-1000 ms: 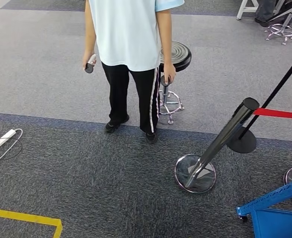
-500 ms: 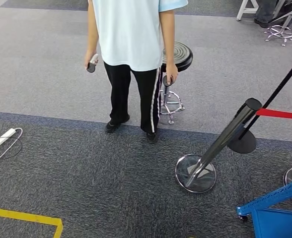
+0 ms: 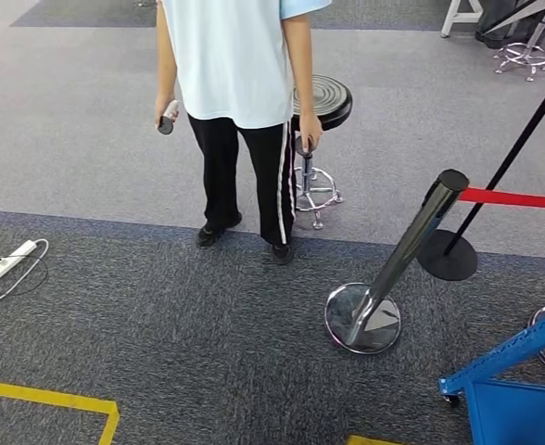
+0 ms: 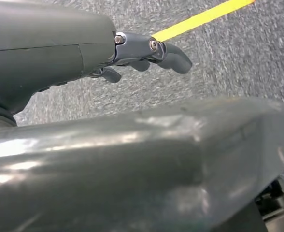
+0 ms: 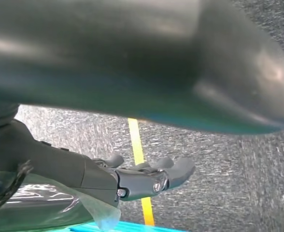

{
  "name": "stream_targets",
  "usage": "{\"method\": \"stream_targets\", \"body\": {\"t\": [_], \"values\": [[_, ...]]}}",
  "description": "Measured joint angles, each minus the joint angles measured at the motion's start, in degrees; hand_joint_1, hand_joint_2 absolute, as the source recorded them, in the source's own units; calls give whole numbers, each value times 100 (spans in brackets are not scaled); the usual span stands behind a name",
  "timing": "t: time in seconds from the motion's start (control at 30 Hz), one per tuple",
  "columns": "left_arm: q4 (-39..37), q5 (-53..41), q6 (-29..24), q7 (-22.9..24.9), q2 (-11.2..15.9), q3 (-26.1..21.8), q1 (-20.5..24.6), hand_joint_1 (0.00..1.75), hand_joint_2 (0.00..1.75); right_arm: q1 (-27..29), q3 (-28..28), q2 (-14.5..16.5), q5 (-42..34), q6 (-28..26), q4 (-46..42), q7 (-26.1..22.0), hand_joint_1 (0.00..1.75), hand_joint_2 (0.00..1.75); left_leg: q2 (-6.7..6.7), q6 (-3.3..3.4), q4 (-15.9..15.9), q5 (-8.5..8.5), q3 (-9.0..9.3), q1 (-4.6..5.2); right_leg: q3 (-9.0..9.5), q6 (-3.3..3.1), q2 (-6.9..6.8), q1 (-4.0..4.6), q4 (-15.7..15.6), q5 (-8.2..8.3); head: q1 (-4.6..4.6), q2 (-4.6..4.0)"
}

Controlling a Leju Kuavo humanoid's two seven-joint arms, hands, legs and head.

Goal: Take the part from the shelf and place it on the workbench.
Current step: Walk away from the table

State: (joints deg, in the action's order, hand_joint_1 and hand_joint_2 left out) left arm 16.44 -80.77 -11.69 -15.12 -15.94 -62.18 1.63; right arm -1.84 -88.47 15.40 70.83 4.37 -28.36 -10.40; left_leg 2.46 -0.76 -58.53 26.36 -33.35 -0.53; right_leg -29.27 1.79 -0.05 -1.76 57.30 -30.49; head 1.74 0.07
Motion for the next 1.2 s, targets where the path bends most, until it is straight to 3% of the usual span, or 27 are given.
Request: {"method": "stream_targets", "body": {"t": [0.07,0.13,0.17,0.2,0.23,0.33,0.4,0.5,0.57,0.63,0.67,0.7,0.73,0.8,0.87,0.9,0.97,1.03,1.07,1.2], "values": [[0,7,3,0,-1,0,-1,0,0,-2,-1,-1,7,-1,1,0,0,0,-97,-22,-460,472,-157,-15,-102,-94,1,32,-1,98,-11,0],[0,16,3,1,2,0,0,0,0,-2,-1,-1,19,-3,2,-2,0,0,-171,9,-1214,996,-347,1,-217,-139,8,91,5,204,-18,0],[0,20,3,2,2,0,-1,0,0,-1,-1,-1,24,-3,2,-3,0,0,-188,45,-1471,1107,-373,20,-274,-154,15,124,8,253,-20,0],[0,25,2,2,3,0,-1,0,0,0,-1,-1,27,-4,3,-4,0,0,-196,93,-1517,1090,-303,47,-340,-168,25,154,10,297,-19,0],[0,27,2,2,3,0,-1,0,0,-1,-1,-1,30,-4,4,-5,0,0,-201,147,-1334,974,-128,83,-394,-178,37,178,12,336,-16,0],[1,30,-4,2,10,0,5,0,0,-12,-1,0,38,-4,26,-7,0,0,-235,341,-102,598,676,226,-490,-176,70,210,13,450,-14,0],[2,31,-15,2,14,0,12,0,0,-12,-1,1,45,-3,44,-8,0,0,-243,407,287,557,880,282,-519,-129,75,203,12,520,-19,0],[2,40,-39,2,2,-1,8,0,0,-6,-1,-7,47,-4,51,-9,0,0,-217,425,398,415,853,266,-572,-39,68,191,29,556,-31,0],[2,48,-42,2,-9,-2,4,0,0,-6,-2,-20,48,-9,54,-9,0,0,-189,427,467,292,799,232,-753,10,64,186,394,258,-15,0],[2,62,-43,2,-16,-3,-8,0,0,-3,-3,-32,49,-13,56,-10,0,0,-155,427,465,228,704,227,-1022,65,60,165,1114,-190,2,0],[2,69,-43,2,-18,-3,-16,0,0,3,-2,-37,49,-13,57,-10,0,0,-135,417,459,201,660,222,-1097,93,55,149,1397,-319,1,0],[2,74,-44,2,-20,-4,-21,0,0,12,-2,-44,49,-13,59,-11,0,0,-118,404,449,177,619,214,-1075,120,47,133,1491,-344,1,0],[2,77,-44,2,-21,-5,-24,0,0,19,-1,-49,50,-13,60,-12,0,0,-106,387,428,160,580,199,-927,150,34,113,1346,-266,1,0],[2,79,-44,2,-22,-7,-21,0,0,16,-1,-61,51,-12,64,-16,0,0,-91,334,340,160,508,173,-404,222,-6,64,588,-24,4,0],[3,80,-44,1,-14,-8,-13,0,0,3,-1,-61,55,-9,76,-22,0,0,-88,272,212,198,433,176,-58,188,-3,38,35,79,1,0],[4,83,-45,0,-8,-8,-10,0,0,2,-1,-59,56,-9,82,-25,0,0,-88,273,168,217,407,191,-28,146,3,37,-37,62,-3,0],[4,91,-46,1,-2,-9,-8,0,0,10,-1,-58,62,-11,88,-31,0,0,-93,379,137,217,385,206,-16,58,3,44,-35,87,-17,0],[4,95,-46,2,1,-10,-8,0,0,5,-1,-58,67,-13,92,-39,0,0,-96,500,136,185,372,210,-2,31,-2,58,-35,106,-18,0],[4,92,-45,2,1,-11,-7,0,0,3,-1,-58,69,-13,93,-43,0,0,-98,528,137,170,366,210,-7,20,-2,66,-34,113,-16,0],[4,88,-44,2,1,-14,-6,0,0,2,-1,-58,71,-14,95,-48,0,0,-100,553,141,148,357,193,-12,-21,-1,100,-30,115,-16,0]]}}
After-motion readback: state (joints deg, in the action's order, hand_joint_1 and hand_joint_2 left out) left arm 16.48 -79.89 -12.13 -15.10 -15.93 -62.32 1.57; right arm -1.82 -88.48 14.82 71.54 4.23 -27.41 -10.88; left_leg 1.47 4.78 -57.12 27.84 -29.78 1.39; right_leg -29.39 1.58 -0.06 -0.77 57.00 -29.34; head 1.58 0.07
